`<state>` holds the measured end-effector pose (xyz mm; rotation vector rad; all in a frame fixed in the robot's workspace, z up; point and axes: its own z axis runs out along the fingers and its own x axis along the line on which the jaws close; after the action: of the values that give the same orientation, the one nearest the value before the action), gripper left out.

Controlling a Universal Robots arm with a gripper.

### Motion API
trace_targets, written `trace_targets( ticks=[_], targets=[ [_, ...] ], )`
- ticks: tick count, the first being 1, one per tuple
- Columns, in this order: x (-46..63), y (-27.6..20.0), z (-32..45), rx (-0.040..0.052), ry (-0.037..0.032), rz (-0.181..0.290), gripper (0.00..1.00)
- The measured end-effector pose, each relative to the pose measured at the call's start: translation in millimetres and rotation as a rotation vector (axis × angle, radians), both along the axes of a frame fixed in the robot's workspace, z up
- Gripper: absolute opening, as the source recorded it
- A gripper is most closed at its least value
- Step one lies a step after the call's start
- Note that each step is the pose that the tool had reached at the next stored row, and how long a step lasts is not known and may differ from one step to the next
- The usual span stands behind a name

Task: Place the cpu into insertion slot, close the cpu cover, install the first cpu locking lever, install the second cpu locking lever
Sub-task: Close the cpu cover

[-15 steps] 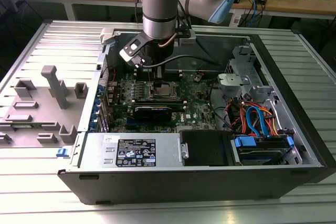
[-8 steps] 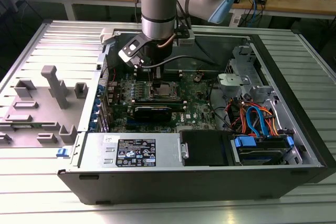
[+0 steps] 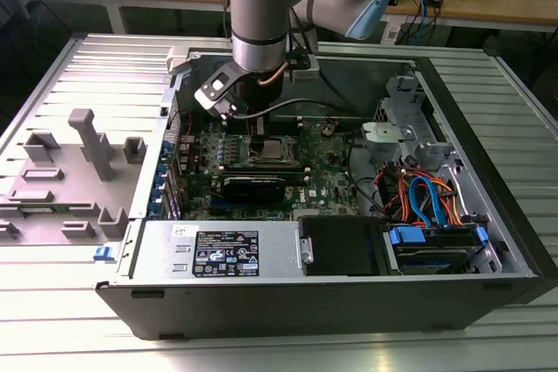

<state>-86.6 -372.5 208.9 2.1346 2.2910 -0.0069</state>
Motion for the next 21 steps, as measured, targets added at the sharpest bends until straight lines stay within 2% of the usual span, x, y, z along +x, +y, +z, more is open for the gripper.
trace_targets(
  ticks=[5, 7, 9, 12, 16, 18, 21],
  targets=[
    [-0.6, -0.1, -3.8, -0.0007, 0.0005, 0.003, 0.11],
    [-0.4, 0.2, -1.8, 0.0015, -0.0010, 0.003, 0.11],
    [-0.4, 0.0, 4.1, 0.0001, 0.0000, 0.003, 0.11],
    [7.8, 0.0, 4.3, 0.0000, 0.0000, 0.003, 0.11],
    [25.4, 0.0, 4.2, 0.0000, 0.0002, 0.003, 0.11],
    [29.9, 0.0, 4.3, -0.0001, 0.0002, 0.004, 0.11],
    [30.1, -0.1, 4.3, -0.0001, 0.0003, 0.003, 0.11]
  ],
)
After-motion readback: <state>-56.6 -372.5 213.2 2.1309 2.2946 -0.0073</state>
